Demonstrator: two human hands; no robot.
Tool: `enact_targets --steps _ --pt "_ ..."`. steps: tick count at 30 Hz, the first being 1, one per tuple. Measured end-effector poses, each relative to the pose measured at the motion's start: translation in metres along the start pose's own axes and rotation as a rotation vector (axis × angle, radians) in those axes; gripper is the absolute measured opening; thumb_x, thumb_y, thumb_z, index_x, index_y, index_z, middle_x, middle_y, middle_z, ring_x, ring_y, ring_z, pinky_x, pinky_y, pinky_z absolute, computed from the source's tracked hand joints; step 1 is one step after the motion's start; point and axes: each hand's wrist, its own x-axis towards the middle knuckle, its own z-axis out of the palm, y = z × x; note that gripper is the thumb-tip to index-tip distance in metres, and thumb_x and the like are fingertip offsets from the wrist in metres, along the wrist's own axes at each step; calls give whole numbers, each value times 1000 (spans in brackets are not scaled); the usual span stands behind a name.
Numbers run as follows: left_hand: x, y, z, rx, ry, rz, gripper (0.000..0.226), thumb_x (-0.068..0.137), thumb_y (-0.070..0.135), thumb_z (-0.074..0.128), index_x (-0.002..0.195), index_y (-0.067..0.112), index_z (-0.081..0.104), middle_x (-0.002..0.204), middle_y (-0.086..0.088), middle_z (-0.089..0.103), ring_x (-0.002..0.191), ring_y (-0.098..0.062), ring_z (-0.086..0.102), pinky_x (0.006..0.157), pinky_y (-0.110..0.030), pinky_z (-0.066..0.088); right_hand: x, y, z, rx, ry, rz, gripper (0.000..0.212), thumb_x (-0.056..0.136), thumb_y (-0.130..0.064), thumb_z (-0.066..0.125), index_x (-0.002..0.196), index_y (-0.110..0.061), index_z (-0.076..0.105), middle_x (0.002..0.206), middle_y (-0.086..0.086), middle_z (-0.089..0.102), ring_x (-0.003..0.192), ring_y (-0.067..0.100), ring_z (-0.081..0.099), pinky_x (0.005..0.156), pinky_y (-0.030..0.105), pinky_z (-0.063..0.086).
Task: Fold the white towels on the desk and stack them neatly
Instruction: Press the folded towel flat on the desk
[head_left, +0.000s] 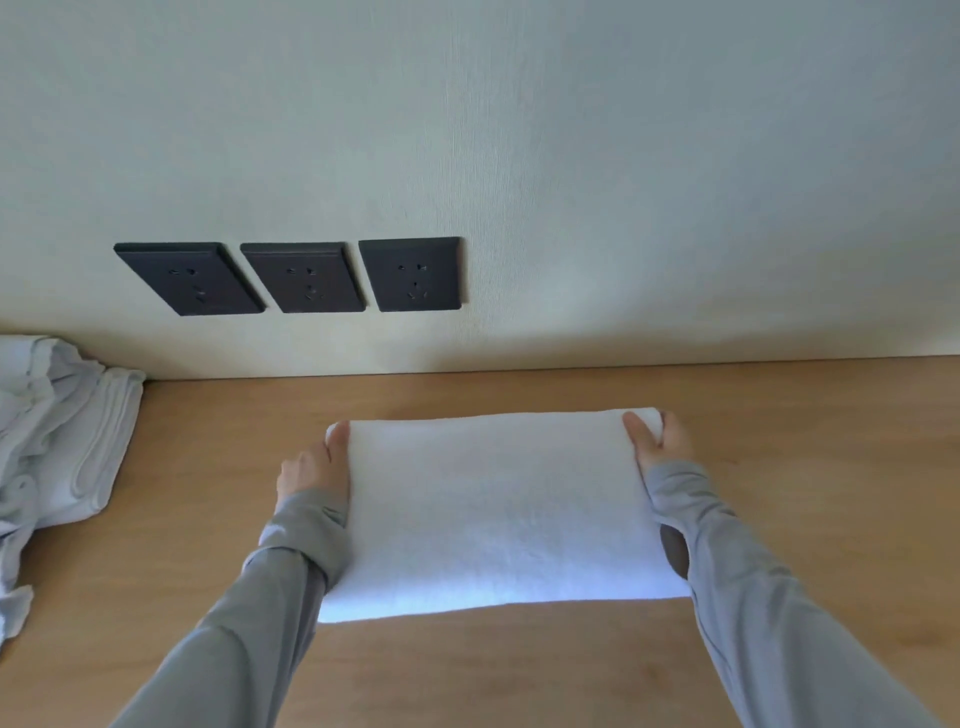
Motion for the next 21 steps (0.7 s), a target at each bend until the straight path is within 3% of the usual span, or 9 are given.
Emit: enact_targets --steps 3,7,9,11,15,17,19,21 --pt "11 3 4 67 -21 -34 61 97 47 17 117 8 60 109 -30 60 102 -45 52 76 -36 31 7 2 9 -143 24 43 41 96 -30 48 119 3 49 113 26 57 106 39 53 89 38 38" --pt "6 17 2 116 -12 -121 61 96 50 18 115 10 60 112 -26 59 103 -40 52 78 -37 32 13 -5 13 -484 74 127 45 100 -37 28 121 -1 46 109 30 59 103 42 56 77 37 39" --pt "-2 25 -7 179 117 -35 45 97 42 26 120 14 52 122 -17 55 109 -35 49 89 -42 32 13 -13 15 -529 45 154 45 101 -35 26 126 -1 43 111 31 57 105 43 56 77 38 38" --pt "-18 37 -15 187 258 155 43 97 36 31 135 18 41 135 -9 45 121 -30 41 104 -51 25 8 -18 15 -575 30 132 44 102 -29 28 130 2 39 117 32 54 108 43 53 83 39 40" --pt "-84 82 12 278 143 520 58 94 45 10 149 26 14 158 3 12 145 -18 7 113 -54 0 -17 -33 1 -843 200 -201 40 95 -17 40 133 -4 42 132 20 46 119 36 43 94 43 35" --pt "-114 101 31 343 18 598 64 91 44 3 147 22 24 156 -1 19 144 -23 13 114 -56 6 -42 -46 6 -712 255 -512 39 88 -9 44 124 0 55 127 20 56 118 37 53 97 49 40" --pt "-116 109 40 390 3 578 65 90 41 3 144 21 33 154 -3 24 142 -24 21 114 -56 11 -68 -57 24 -668 94 -690 40 90 -14 39 123 -2 58 130 15 57 123 31 53 104 51 34" --pt "-106 102 50 446 59 620 71 84 40 -14 150 24 4 155 -1 -12 145 -23 -7 112 -52 -11 -89 -57 40 -829 -69 -681 48 97 -25 25 133 -7 51 142 8 46 134 22 41 113 44 18"
